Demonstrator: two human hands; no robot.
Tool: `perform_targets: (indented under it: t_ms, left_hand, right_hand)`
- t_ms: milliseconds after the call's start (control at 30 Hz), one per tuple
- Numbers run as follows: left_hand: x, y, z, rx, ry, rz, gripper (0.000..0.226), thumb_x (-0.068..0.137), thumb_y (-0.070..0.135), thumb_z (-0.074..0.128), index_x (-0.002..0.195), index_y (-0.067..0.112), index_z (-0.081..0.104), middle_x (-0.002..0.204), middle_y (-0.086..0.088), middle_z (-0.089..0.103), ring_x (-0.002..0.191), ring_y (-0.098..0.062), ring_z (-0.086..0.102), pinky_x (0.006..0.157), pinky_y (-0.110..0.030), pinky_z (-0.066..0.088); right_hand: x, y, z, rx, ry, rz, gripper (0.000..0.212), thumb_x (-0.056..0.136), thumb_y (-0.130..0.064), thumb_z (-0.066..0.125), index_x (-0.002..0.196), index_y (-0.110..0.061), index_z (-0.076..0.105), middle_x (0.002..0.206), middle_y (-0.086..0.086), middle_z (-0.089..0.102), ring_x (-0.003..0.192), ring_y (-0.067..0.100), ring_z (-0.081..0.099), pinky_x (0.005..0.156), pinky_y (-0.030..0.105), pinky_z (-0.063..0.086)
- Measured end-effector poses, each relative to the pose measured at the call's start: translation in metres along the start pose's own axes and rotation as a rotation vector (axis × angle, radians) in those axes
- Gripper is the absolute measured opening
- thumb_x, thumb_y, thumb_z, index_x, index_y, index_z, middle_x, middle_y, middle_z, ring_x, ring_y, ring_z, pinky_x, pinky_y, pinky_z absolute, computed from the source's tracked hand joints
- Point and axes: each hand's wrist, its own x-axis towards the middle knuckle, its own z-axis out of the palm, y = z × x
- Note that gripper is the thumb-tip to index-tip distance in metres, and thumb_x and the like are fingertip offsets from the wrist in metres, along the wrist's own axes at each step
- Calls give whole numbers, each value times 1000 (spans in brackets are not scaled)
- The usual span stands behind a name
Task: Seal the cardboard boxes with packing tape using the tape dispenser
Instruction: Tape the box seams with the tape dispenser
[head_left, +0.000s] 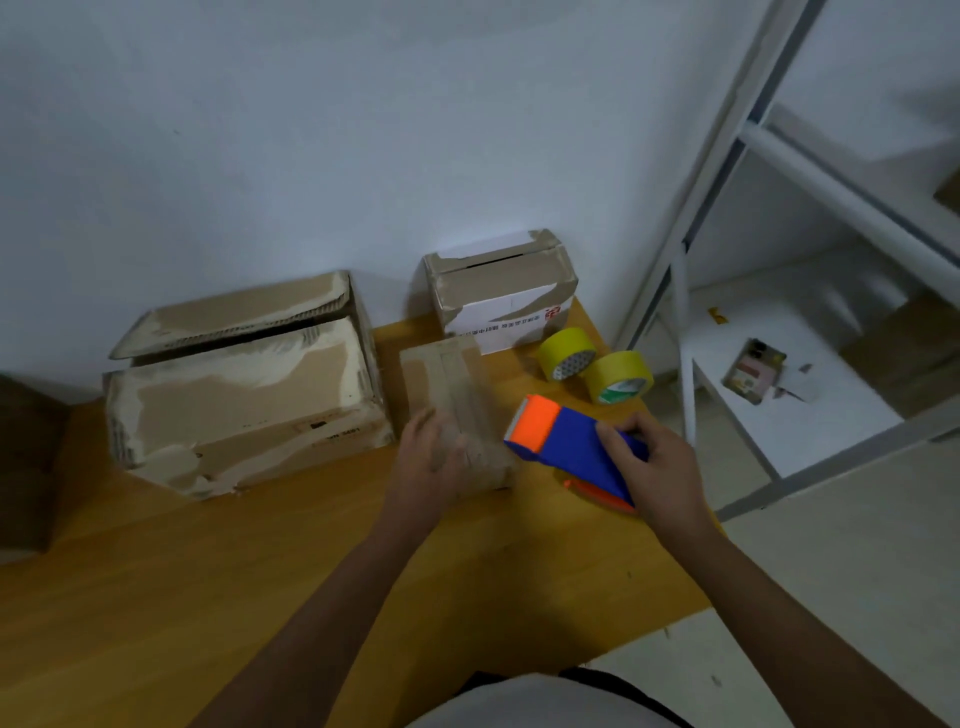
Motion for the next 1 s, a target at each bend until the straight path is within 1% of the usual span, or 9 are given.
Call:
perform_targets:
  t_ms: [67,100,167,267,500,700,800,867,1000]
  left_hand:
    - [-2,14,-5,-440,-158,-323,44,99,41,54,131,12,59,126,-3,67,108,-7,65,78,-18,52]
    - [-4,20,-8,-620,-242,-442,45,98,43,54,125,8,62,114,-4,73,102,-11,69,75,-20,54]
    - [-9,25,-11,-798,-352,-537,47,97,45,52,119,5,64,110,-7,74,101,-15,71,77,-23,55]
    - [-14,33,-14,-914,-330,-549,46,97,45,53,119,6,63,112,-7,74,100,-14,71,80,-25,54]
    - [-20,34,-23,-938,-248,-520,14,98,16,57,106,11,67,98,-4,71,86,-11,66,68,-21,54]
    - [-23,30,-27,-904,-219,-493,14,96,16,61,105,9,68,93,-4,72,82,-12,67,70,-24,55]
    - [-23,29,-27,-915,-235,-509,13,99,12,56,101,8,68,89,-3,74,79,-9,68,68,-22,56]
    - [-25,29,-26,-898,-270,-539,16,100,10,53,100,7,69,92,-4,74,81,-9,67,67,-20,56]
    - [-27,29,-28,-867,-317,-549,15,101,11,53,104,7,67,97,-8,72,86,-14,66,64,-21,55]
  right_hand:
    - [-1,-16,-2,55,-38,-34,35,85,-57,56,77,-22,57,75,-9,65,67,3,65,51,21,48]
    - [-1,-22,-2,68,-54,-49,37,84,-57,57,78,-20,58,77,-9,66,68,2,65,52,20,49]
    - [0,-32,0,64,-75,-91,40,82,-57,56,79,-18,58,79,-13,66,69,-2,64,52,16,47]
    - [0,-40,5,40,-86,-129,43,80,-59,54,76,-17,58,78,-18,65,69,-3,63,54,13,45]
    - [2,-39,13,28,-139,-156,38,81,-56,56,74,-19,59,71,-12,65,67,1,63,53,18,46]
    - [1,-42,11,-3,-189,-203,33,80,-55,56,79,-23,65,74,-12,67,72,-4,64,56,10,45]
    - [0,-45,10,8,-203,-187,32,79,-55,56,80,-25,65,76,-12,67,73,-3,64,56,10,46]
    - [0,-46,9,11,-216,-184,34,80,-55,56,80,-23,65,77,-9,68,72,-1,64,56,13,46]
    - [-2,-46,9,2,-257,-168,33,80,-56,55,77,-23,62,75,-6,68,71,4,65,60,28,51]
